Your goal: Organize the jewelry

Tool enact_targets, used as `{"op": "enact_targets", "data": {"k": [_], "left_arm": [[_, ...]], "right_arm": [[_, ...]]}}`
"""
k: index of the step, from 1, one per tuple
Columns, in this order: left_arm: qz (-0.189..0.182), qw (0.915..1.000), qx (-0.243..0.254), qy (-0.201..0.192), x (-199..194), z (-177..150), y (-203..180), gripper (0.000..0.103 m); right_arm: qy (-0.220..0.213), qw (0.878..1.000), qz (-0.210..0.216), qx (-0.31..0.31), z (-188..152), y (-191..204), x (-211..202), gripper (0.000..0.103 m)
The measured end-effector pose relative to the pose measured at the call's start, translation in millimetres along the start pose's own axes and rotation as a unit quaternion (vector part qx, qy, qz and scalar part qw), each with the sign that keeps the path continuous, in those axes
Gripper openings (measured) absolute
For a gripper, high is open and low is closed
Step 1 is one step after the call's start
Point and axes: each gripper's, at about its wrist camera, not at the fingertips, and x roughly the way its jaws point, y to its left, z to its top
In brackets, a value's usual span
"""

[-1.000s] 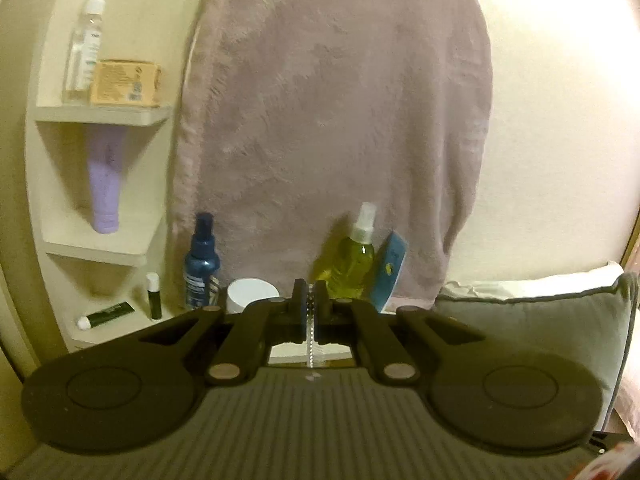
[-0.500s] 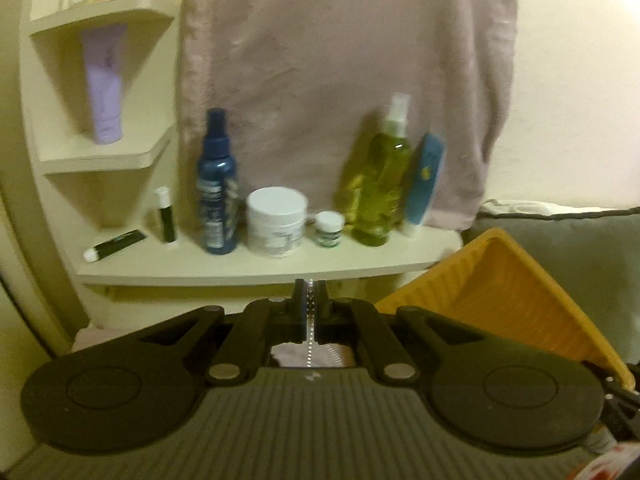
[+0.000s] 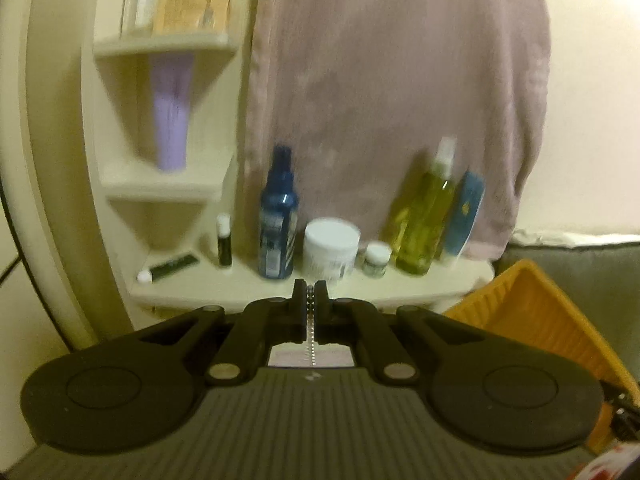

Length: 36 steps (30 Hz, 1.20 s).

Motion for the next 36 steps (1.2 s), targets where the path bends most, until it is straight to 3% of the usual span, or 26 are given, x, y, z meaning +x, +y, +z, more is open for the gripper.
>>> {"op": "enact_targets", "data": {"k": [5, 13, 19, 26, 32, 36], "left_arm": [[0.033, 0.9988, 0.002, 0.036, 15, -20, 10, 0.004], [0.030, 0.9971, 0.004, 0.069, 23, -44, 20, 0.004], [-0.033, 0.9910, 0.085, 0.098, 47, -76, -5, 0.010], [-0.017, 0.9673, 0.226, 0.113, 79, -113, -35, 0.011], [-0.013, 0.9586, 0.253, 0.131, 98, -125, -36, 0.011], [-0.014, 0.9602, 0.247, 0.129, 100, -126, -32, 0.011]], "right_arm": [[0.000, 1.000, 0.000, -0.001, 1, 0, 0, 0.006], [0.001, 1.000, 0.001, 0.000, 1, -1, 0, 0.006], [0.002, 1.000, 0.001, -0.001, 1, -1, 0, 0.006], [0.008, 1.000, -0.001, -0.002, 2, -1, 1, 0.006], [0.013, 1.000, -0.004, -0.003, 3, -2, 3, 0.006], [0.015, 1.000, -0.004, -0.004, 3, -2, 3, 0.006]]}}
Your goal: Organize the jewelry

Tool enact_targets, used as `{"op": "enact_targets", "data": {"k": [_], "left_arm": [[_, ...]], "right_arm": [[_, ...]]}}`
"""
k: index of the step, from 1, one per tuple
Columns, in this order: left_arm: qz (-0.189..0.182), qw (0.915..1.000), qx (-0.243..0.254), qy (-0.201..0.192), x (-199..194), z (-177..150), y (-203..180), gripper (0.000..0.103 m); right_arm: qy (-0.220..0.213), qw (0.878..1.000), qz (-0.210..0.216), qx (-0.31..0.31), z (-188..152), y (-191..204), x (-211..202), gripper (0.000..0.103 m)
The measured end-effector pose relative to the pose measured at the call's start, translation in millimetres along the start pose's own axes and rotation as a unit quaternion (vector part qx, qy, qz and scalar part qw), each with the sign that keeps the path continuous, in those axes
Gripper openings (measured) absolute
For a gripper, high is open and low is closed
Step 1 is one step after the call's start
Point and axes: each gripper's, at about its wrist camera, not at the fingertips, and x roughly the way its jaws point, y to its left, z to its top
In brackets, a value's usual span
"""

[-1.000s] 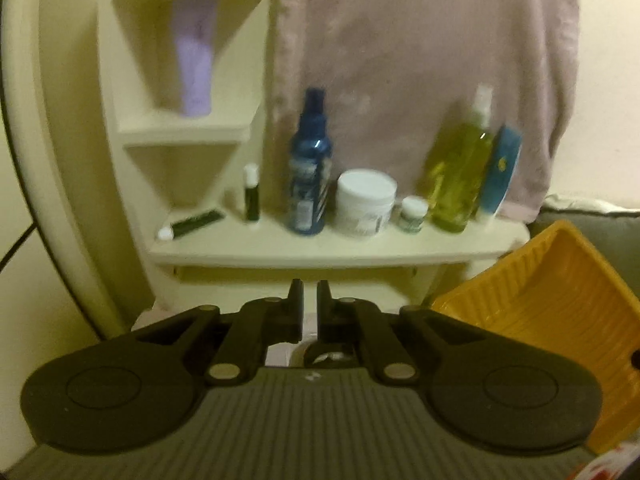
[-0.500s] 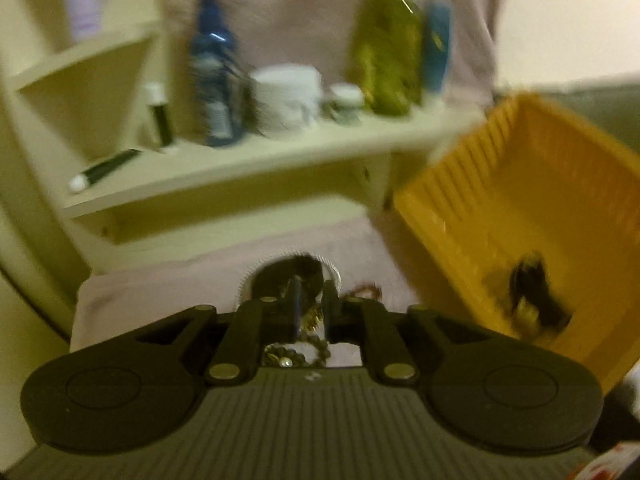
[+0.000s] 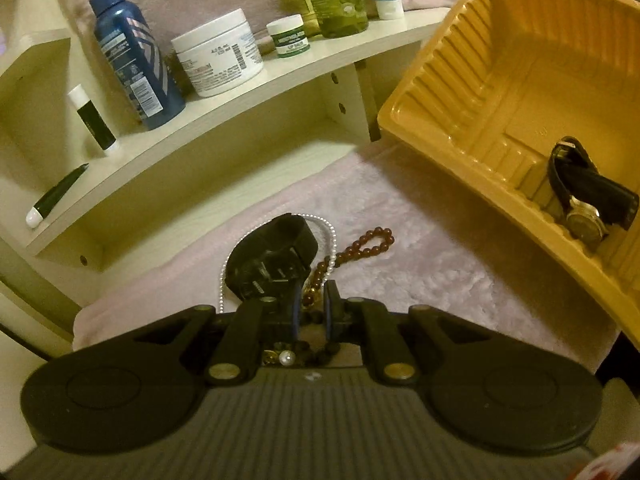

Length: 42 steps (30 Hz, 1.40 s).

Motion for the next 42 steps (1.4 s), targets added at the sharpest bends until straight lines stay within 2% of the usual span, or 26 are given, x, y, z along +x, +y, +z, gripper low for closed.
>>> {"op": "enact_targets", "data": {"k": [6, 11, 12, 18, 21, 24, 30, 33, 37, 42], "left_arm": [[-0.006, 1.0000, -0.004, 0.006, 0, 1, 4, 0.007], [-0.011, 0.9998, -0.014, -0.013, -21, 11, 11, 0.006], [-0.012, 0.9997, -0.015, -0.017, -25, 14, 13, 0.000], [-0.019, 0.9983, -0.016, -0.052, -58, 40, 24, 0.000], [-0.025, 0.9983, -0.005, -0.052, -59, 42, 23, 0.000], [-0.026, 0.9990, -0.010, -0.034, -47, 31, 22, 0.008], [-0.028, 0.9988, -0.040, 0.007, -15, 5, 22, 0.009], [-0.040, 0.9977, -0.054, 0.011, -7, 0, 23, 0.012], [-0.045, 0.9976, -0.052, 0.005, -5, -2, 20, 0.034], [-0.048, 0.9964, -0.069, 0.007, 1, -3, 24, 0.033]], "right_arm": [[0.000, 1.000, 0.001, 0.000, 1, 0, 1, 0.006], [-0.002, 1.000, 0.003, -0.001, 1, 0, 0, 0.006], [-0.003, 1.000, 0.004, -0.001, 2, 0, 0, 0.006], [-0.007, 1.000, 0.005, 0.001, 1, 1, -2, 0.006], [-0.008, 1.000, 0.006, 0.002, 0, 0, -3, 0.006], [-0.008, 1.000, 0.007, 0.002, 0, 0, -3, 0.006], [-0.006, 1.000, 0.005, 0.001, 0, 0, -2, 0.006], [-0.004, 1.000, 0.003, 0.000, 0, 1, -2, 0.006], [-0.003, 1.000, -0.001, -0.001, 0, 1, 0, 0.006], [-0.002, 1.000, -0.003, -0.003, 1, 2, 1, 0.006]]}}
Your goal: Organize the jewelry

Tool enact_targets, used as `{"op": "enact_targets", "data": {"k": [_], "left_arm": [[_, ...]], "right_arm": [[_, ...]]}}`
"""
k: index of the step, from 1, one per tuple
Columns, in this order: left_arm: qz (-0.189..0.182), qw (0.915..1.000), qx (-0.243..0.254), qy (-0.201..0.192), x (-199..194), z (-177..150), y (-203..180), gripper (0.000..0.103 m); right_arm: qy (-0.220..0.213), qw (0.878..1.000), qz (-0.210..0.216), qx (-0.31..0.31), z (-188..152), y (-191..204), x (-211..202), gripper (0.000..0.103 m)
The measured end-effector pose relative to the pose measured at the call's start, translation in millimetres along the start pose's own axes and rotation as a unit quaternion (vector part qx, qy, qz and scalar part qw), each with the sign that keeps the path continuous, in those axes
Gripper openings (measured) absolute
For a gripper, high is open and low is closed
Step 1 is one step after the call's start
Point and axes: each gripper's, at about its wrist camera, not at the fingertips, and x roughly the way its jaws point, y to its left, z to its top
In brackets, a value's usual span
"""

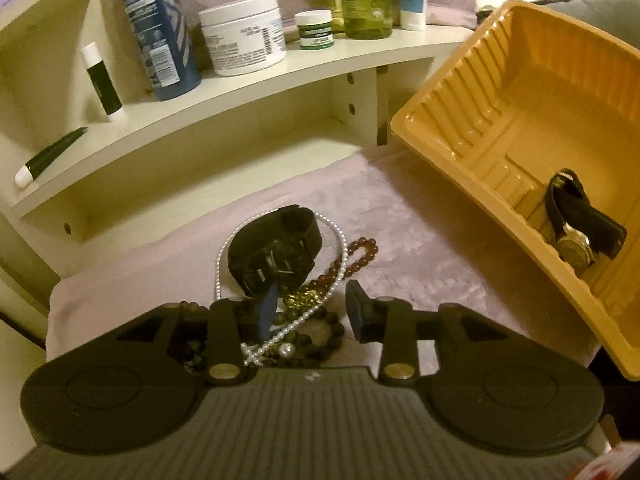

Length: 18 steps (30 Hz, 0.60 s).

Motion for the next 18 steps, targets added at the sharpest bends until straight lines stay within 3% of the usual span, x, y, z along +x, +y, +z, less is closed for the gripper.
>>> {"op": "enact_targets", "data": {"k": [3, 7, 18], "left_arm": [[-0.005, 0.9999, -0.013, 0.002, 2, 0, 4, 0.032], [-0.017, 0.9994, -0.028, 0.006, 2, -2, 9, 0.018], [-0.007, 0.9994, -0.025, -0.022, -21, 4, 9, 0.017]], "right_arm": [[-0.001, 1.000, 0.001, -0.002, 0, 0, 0, 0.006], [-0.002, 1.000, 0.000, -0.003, 0, 1, -1, 0.006], [-0.002, 1.000, 0.000, -0.003, -1, 2, -2, 0.006]]}}
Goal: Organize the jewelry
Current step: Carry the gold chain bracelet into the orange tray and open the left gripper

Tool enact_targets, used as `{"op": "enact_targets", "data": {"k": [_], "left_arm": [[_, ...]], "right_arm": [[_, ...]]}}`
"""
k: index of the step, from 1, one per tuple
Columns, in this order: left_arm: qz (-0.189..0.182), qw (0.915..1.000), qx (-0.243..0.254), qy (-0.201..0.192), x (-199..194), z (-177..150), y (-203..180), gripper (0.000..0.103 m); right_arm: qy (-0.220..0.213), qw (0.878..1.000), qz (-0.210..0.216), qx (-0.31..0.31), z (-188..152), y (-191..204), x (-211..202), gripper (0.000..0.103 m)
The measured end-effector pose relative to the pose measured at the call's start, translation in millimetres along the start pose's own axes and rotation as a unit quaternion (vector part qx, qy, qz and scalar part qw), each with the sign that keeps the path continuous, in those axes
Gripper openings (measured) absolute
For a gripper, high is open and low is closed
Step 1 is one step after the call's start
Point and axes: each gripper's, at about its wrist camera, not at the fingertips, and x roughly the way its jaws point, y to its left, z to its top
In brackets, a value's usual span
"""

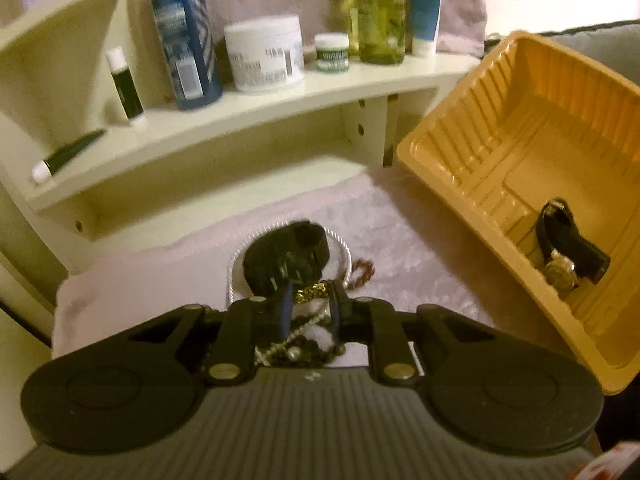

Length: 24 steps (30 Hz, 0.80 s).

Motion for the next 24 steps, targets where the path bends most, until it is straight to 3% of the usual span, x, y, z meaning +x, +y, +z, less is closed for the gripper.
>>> {"op": "enact_targets", "data": {"k": [12, 18, 24], "left_arm": [[-0.011, 0.9972, 0.024, -0.069, -52, 51, -18, 0.017], [-0.054, 0.9945, 0.038, -0.081, -53, 68, -55, 0.017], [-0.098, 0.9922, 0.043, -0.064, -34, 83, -97, 0.017]], "right_arm": [[-0.005, 1.000, 0.004, 0.002, -1, -1, -1, 0.006], [-0.007, 1.000, 0.006, 0.006, -1, -2, -1, 0.006], [-0.007, 1.000, 0.009, 0.009, -1, -4, -2, 0.006]]}}
